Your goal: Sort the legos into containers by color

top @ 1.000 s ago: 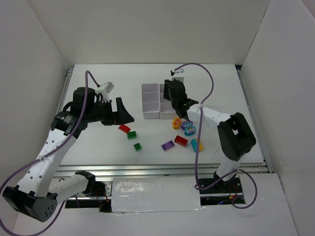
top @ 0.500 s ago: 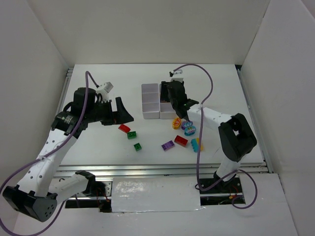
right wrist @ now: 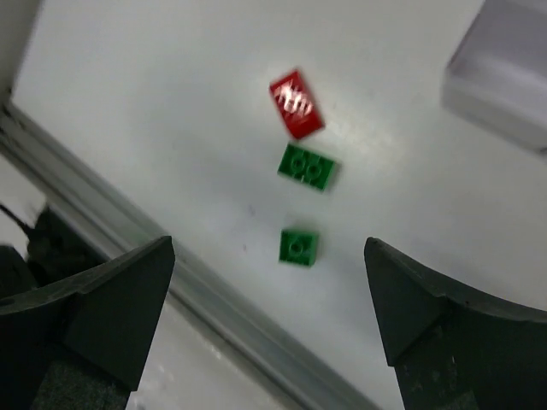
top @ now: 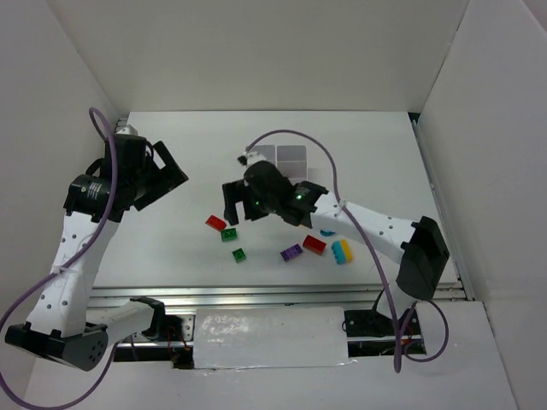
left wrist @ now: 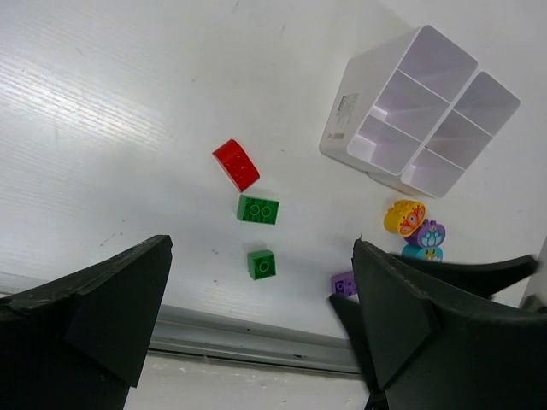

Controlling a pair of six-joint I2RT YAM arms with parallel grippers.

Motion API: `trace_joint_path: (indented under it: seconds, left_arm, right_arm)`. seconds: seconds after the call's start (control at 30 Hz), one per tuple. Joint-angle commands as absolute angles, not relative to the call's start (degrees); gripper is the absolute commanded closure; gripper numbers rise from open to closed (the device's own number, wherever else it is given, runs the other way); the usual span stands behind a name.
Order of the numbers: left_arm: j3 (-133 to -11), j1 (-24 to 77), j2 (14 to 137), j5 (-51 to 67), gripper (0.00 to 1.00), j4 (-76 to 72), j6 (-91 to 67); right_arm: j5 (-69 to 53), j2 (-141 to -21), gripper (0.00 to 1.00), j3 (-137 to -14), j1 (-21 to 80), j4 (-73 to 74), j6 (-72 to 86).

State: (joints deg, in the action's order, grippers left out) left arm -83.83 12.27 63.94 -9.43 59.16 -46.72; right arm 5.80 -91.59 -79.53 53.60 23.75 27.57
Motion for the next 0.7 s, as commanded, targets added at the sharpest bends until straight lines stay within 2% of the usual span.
trace_joint_path:
  seconds: [0.0,0.13,0.27,0.4,0.67]
  left_arm:
    - [-85.61,12.13,64.51,-13.01,0.01,62.75,-48.60]
    - [-85.52,12.04,63.81,-12.83,0.01,62.49,-48.43]
    - [-87.00,11.87,63.81,-11.43,0.00,62.66,-47.37]
    - [-87.80,11.87,64.25,-9.58,0.01,62.06,-45.53]
    - [-84.91,11.87,63.46,-6.86,0.00,59.86,-43.60]
  right_arm:
    - [0.53,-96.32,0.00,-82.52,56.51,36.11,29.00]
    - [-2.28,-104.31,0.04,-87.71,58.18,42.62,27.08]
    - [1.92,-109.59,0.08,-90.87,61.17,46.93,26.72]
    - [1.32,-111.62,0.13,-88.42,61.44,43.25,26.63]
    - [2.72,-117.94,0.21,-92.46,61.70,42.72,25.40]
